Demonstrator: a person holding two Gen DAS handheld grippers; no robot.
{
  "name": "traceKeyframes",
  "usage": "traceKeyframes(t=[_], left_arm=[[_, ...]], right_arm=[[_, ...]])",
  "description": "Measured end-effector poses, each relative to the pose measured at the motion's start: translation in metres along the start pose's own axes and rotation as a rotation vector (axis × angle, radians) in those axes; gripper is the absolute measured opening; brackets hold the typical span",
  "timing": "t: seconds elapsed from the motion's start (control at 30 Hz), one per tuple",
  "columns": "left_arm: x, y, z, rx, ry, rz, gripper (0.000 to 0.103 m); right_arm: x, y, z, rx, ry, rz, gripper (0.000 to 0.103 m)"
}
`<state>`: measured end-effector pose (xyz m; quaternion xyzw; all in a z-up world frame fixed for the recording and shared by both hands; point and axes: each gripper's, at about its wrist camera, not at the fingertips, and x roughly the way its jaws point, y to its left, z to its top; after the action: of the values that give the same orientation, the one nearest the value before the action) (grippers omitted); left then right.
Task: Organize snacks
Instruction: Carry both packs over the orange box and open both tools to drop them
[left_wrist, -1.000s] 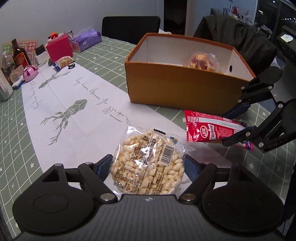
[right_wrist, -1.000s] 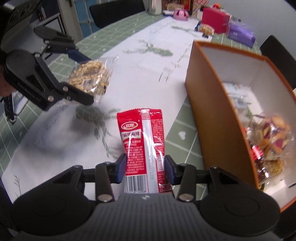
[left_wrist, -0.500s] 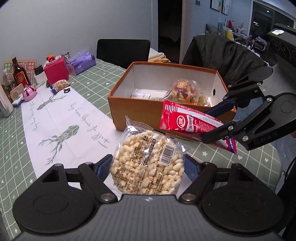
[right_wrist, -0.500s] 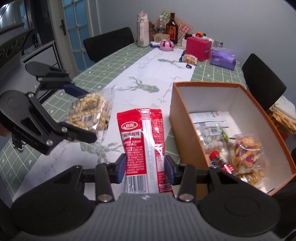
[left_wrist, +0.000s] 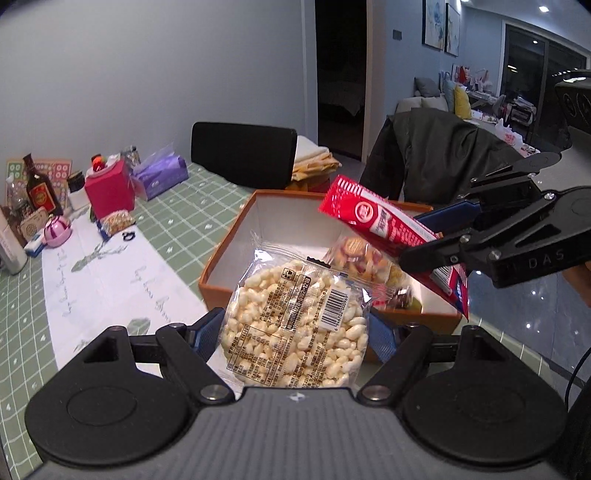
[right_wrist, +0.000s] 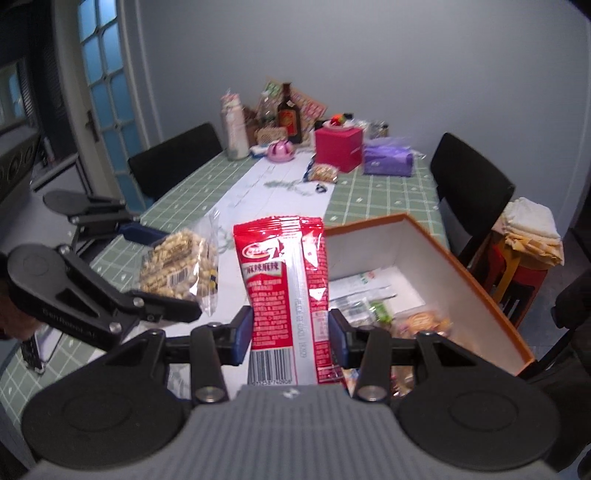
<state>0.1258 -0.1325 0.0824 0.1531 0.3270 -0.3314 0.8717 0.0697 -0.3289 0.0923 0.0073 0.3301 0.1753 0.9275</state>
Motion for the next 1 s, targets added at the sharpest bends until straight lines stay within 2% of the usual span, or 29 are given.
traceKeyframes(t=[0.2,0.4,0.5,0.7,0.8,1.0], left_arm=[[0.020,-0.009,0.028,-0.030,-0.048,0.007,0.093],[0.042,-0.017,0.050,-0.035,-0.079,-0.007,0.093],[0.058,-0.018,0.053,-0.043,-0.083,0.006,0.092],[0.088,-0.004,0.057,-0.101,-0.069,0.090,0.093],[0.102,0.005,0.061,-0.132,-0.064,0.102,0.092],[0.126,0.009,0.061,-0.131,-0.021,0.134,0.093]], right_arm=[[-0.016,-0.034,0.014,0.079,-0.069,-0.068,0.042],[-0.012,-0.061,0.015,0.144,-0.078,-0.104,0.042],[0.000,-0.073,0.011,0.187,-0.068,-0.114,0.042],[0.038,-0.095,0.009,0.287,-0.016,-0.108,0.042],[0.055,-0.101,0.015,0.300,0.004,-0.104,0.042],[0.088,-0.109,0.035,0.303,0.013,-0.123,0.042]])
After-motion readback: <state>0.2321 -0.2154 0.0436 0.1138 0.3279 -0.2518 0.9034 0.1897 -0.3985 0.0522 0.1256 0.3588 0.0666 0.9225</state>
